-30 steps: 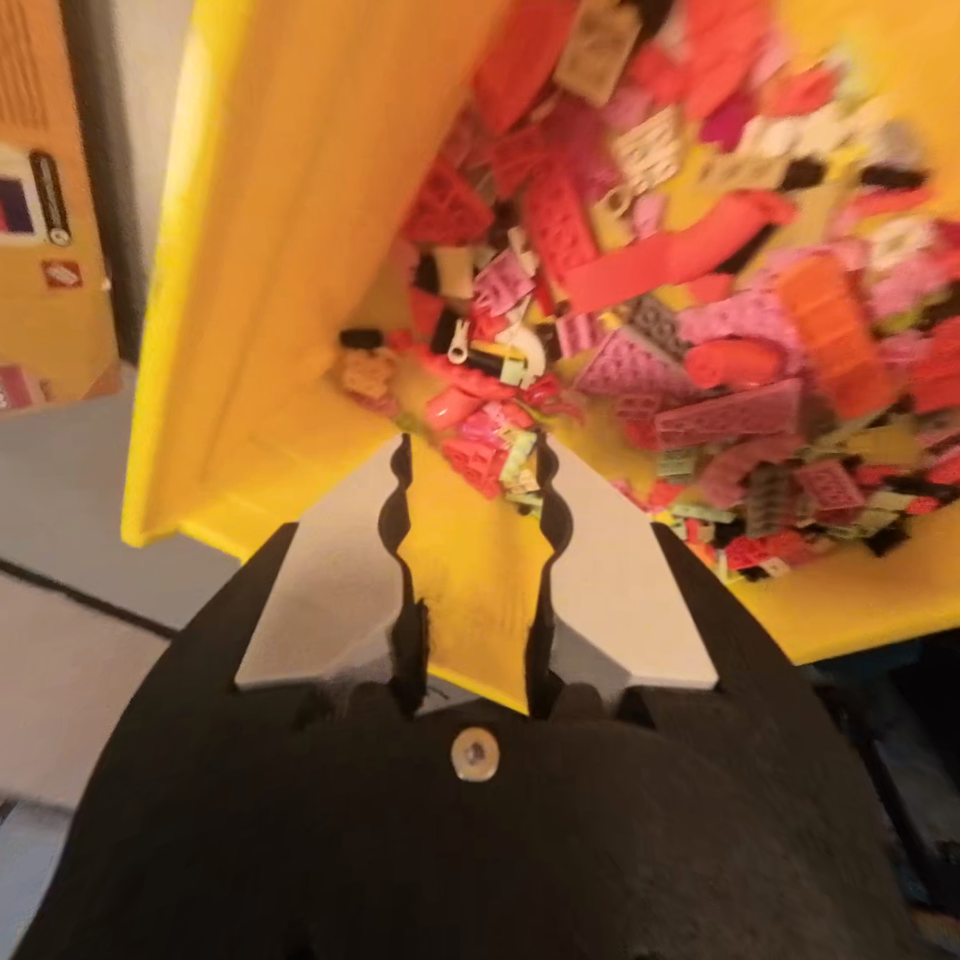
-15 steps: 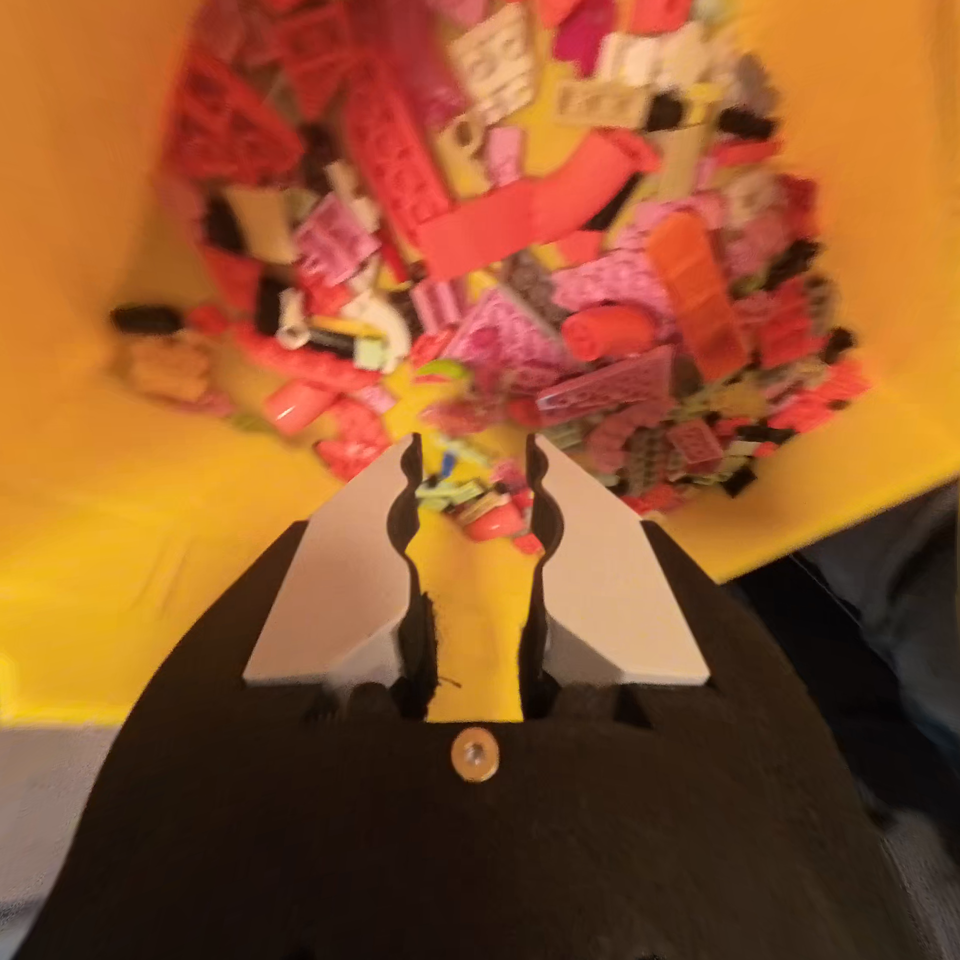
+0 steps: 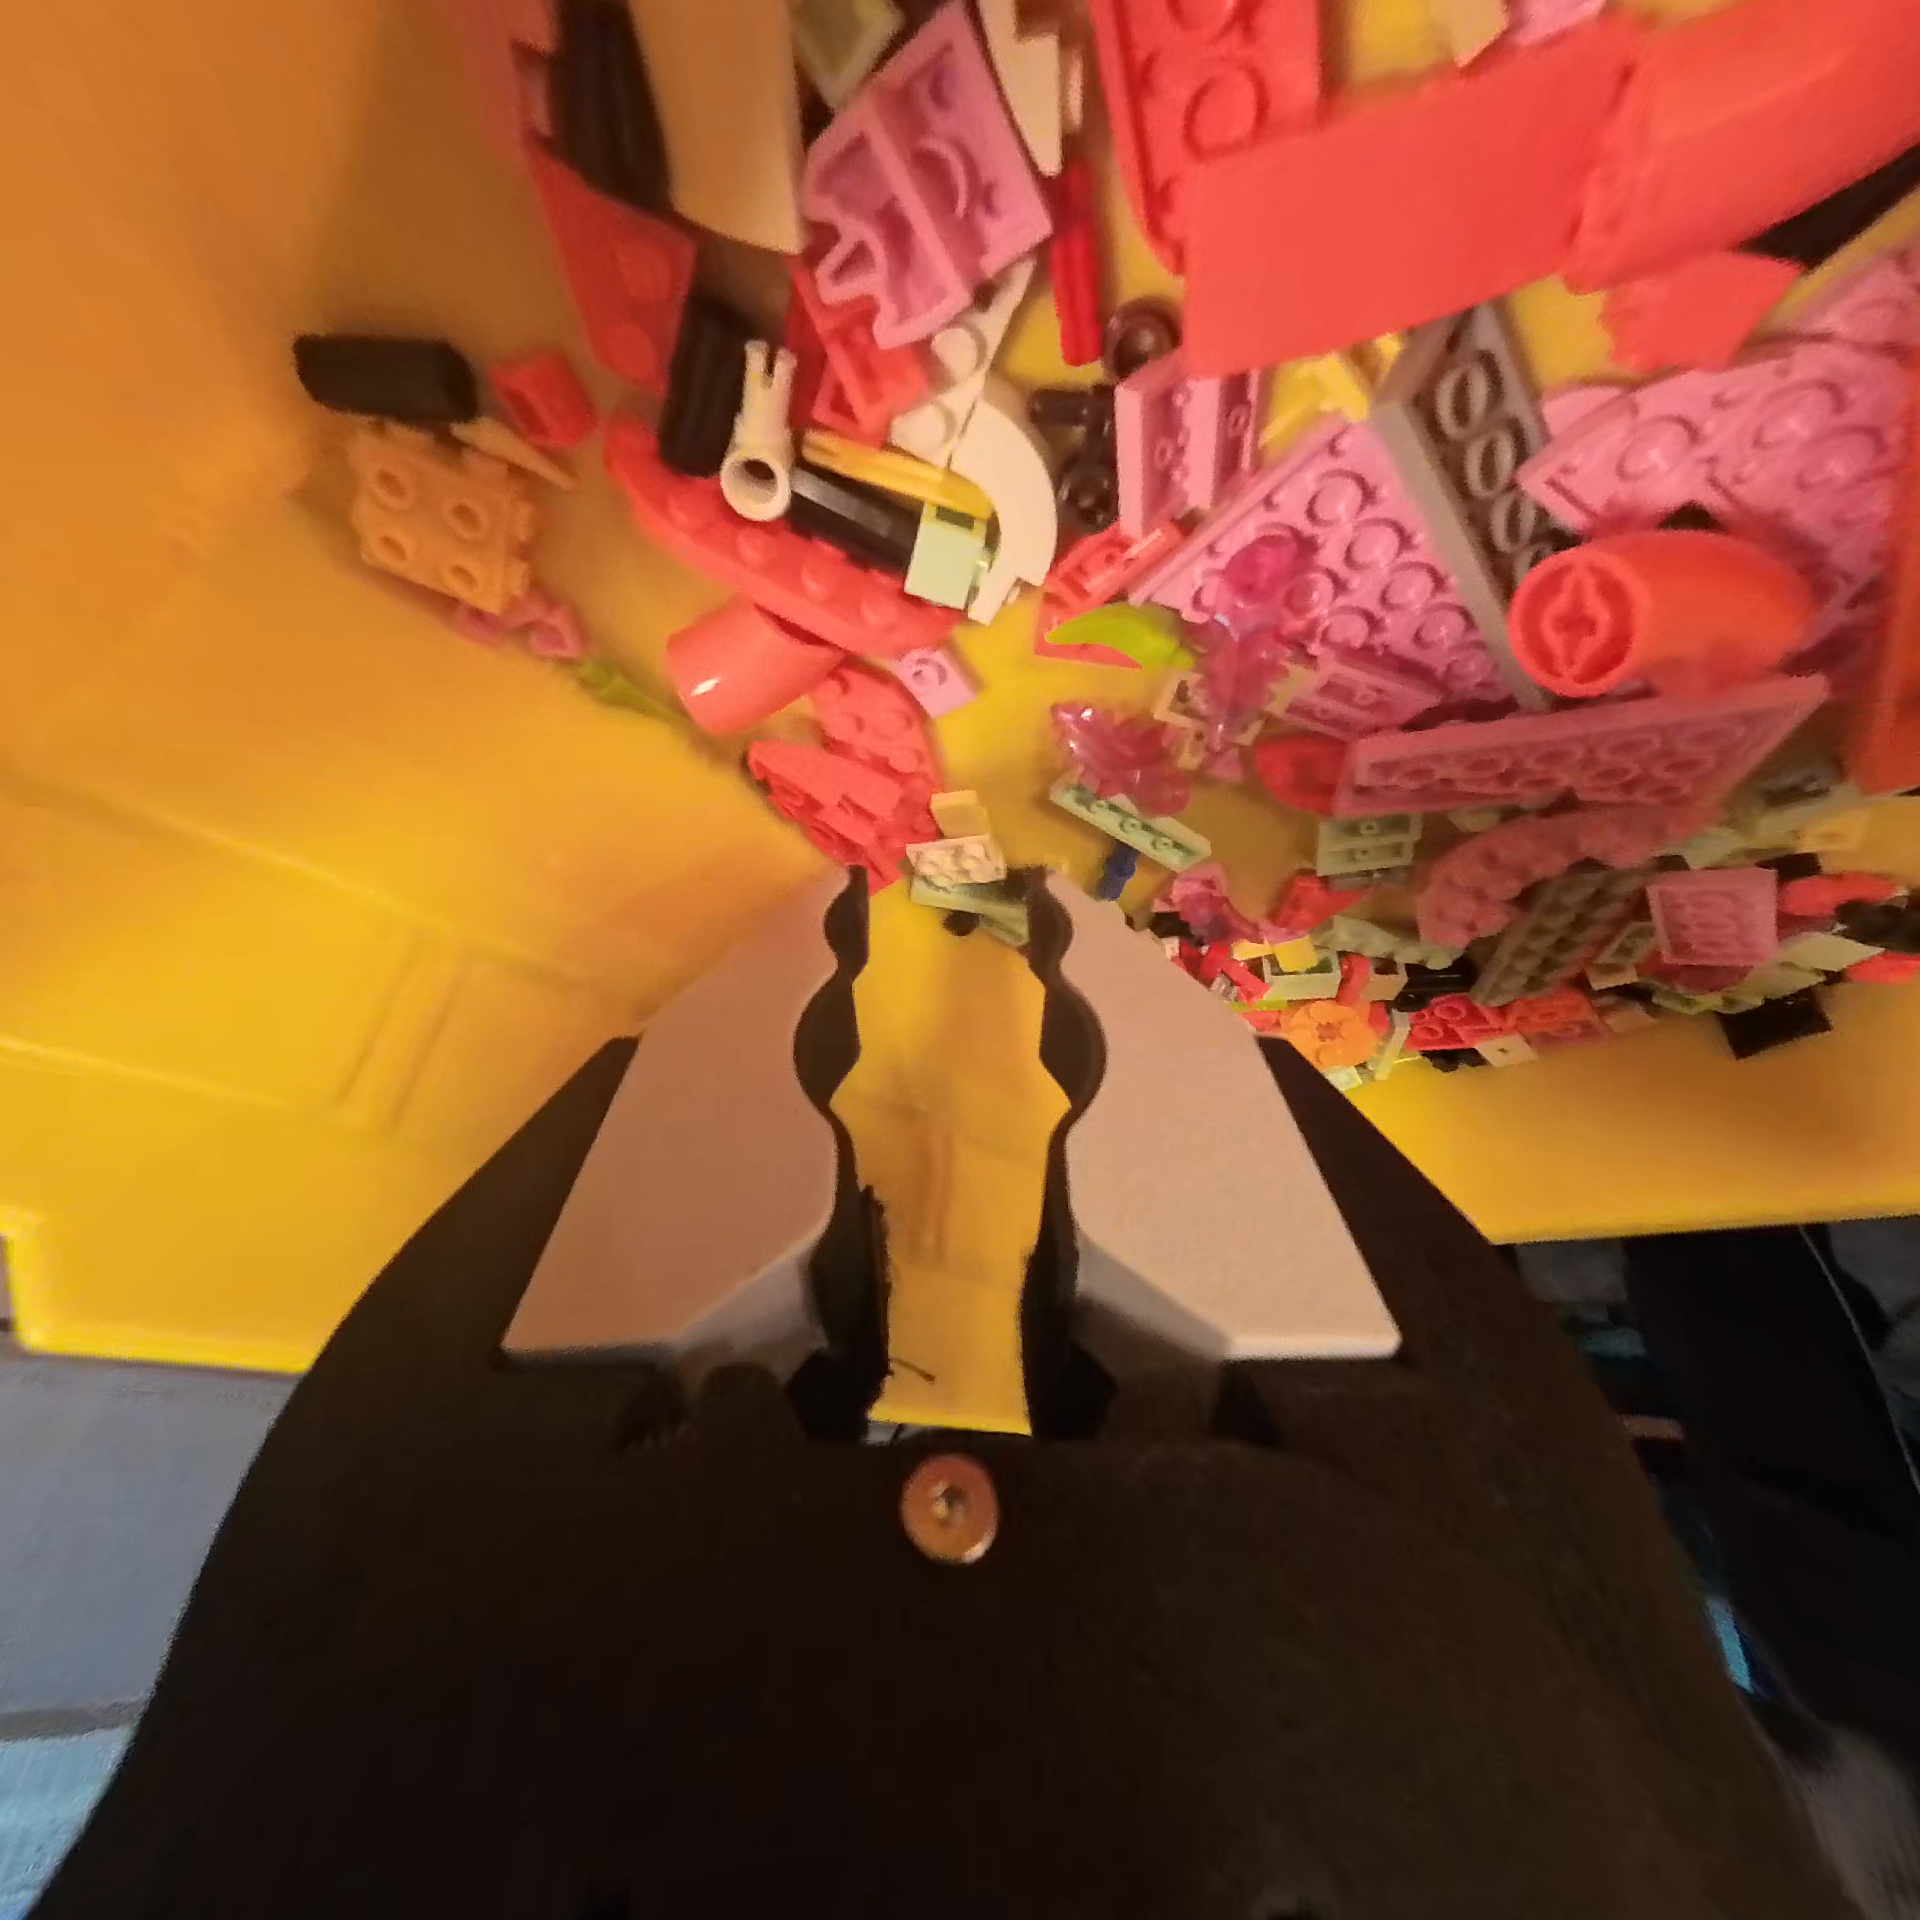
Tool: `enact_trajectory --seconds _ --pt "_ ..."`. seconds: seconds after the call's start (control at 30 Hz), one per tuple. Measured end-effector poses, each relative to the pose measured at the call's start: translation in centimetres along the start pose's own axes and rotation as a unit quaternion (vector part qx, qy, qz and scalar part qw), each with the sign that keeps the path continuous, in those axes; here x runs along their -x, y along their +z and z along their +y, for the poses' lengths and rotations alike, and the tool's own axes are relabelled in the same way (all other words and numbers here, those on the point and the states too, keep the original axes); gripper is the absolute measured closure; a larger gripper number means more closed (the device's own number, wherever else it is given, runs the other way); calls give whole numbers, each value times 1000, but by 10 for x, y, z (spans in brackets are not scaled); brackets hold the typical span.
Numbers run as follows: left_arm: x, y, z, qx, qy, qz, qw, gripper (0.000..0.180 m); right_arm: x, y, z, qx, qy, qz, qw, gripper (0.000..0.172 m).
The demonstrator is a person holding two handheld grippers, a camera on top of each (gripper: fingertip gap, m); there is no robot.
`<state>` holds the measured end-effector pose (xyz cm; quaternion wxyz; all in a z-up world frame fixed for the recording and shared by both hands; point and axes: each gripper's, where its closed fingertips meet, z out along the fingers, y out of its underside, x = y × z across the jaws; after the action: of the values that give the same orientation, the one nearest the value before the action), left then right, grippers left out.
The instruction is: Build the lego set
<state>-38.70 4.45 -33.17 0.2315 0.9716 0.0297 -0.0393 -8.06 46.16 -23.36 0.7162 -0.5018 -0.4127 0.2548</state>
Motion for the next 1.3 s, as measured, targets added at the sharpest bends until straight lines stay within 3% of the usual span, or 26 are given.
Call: enact_trajectory --seconds 0.1,0.2,0.3,0.43,0.57,0.7,0.97,1.07,1.3 --pt "-8 6 6 29 7 8 1000 149 0 0 0 0 0 -1 1000 172" --pt "-6 9 6 32 18 -6 999 164 1 0 0 0 1 -3 1000 172" --pt "-12 11 6 14 24 25 999 170 1 0 0 -1 1 -4 1000 172" --pt "-19 1 2 -62 37 64 995 171 1 0 0 -1 2 -4 1000 172" --pt "-35 -20 -1 -163 50 135 976 171 1 0 0 0 2 -4 1000 172" --pt "-26 -28 -1 -207 35 120 970 171 2 1 0 0 0 -5 1000 172" --pt "-16 -10 -7 -146 -28 33 988 149 2 0 0 -1 0 -6 1000 172" --pt "-9 -5 -10 -138 -57 1 989 149 3 0 0 -1 0 -7 1000 172" --pt "-13 1 -12 -131 -106 53 984 157 3 0 -1 -1 1 -10 1000 172"
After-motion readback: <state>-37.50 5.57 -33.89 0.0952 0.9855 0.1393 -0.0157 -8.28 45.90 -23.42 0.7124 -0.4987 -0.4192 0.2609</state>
